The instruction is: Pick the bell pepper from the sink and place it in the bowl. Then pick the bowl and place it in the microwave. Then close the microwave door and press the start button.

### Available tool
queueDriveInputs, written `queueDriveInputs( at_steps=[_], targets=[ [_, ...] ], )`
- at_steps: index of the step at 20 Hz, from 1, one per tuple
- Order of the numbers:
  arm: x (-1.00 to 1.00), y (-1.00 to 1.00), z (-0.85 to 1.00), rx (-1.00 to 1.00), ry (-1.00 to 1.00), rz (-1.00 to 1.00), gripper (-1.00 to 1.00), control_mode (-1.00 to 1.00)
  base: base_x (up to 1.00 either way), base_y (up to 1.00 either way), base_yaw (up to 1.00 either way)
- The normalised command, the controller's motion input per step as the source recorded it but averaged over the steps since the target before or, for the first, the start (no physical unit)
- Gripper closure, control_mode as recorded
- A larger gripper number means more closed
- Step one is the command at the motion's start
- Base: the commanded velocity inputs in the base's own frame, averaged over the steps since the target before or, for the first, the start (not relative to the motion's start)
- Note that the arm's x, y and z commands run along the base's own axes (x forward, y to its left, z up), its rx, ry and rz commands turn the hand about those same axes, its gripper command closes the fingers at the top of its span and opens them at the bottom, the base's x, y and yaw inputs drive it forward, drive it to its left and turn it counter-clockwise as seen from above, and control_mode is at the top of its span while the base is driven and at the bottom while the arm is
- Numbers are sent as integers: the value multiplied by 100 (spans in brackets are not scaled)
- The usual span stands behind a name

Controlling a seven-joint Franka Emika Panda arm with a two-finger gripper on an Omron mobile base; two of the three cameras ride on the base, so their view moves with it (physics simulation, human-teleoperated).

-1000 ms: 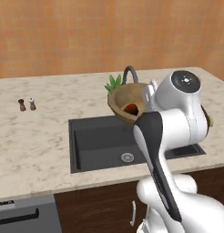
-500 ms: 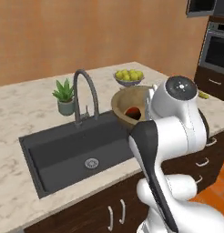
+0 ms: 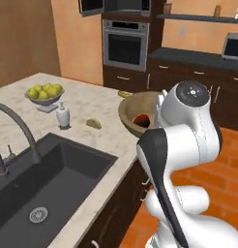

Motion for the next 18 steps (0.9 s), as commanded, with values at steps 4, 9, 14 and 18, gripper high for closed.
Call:
queueDriveInputs(
  at_steps=[4,9,14,18],
  targets=[
    [0,0,0,0,0,0,100,100,10,-98,-52],
    [0,0,0,0,0,0,100,100,70,-100,-22],
    [0,0,0,0,0,0,100,100,100,-100,-4],
    [0,0,0,0,0,0,100,100,100,-100,0]
  ],
)
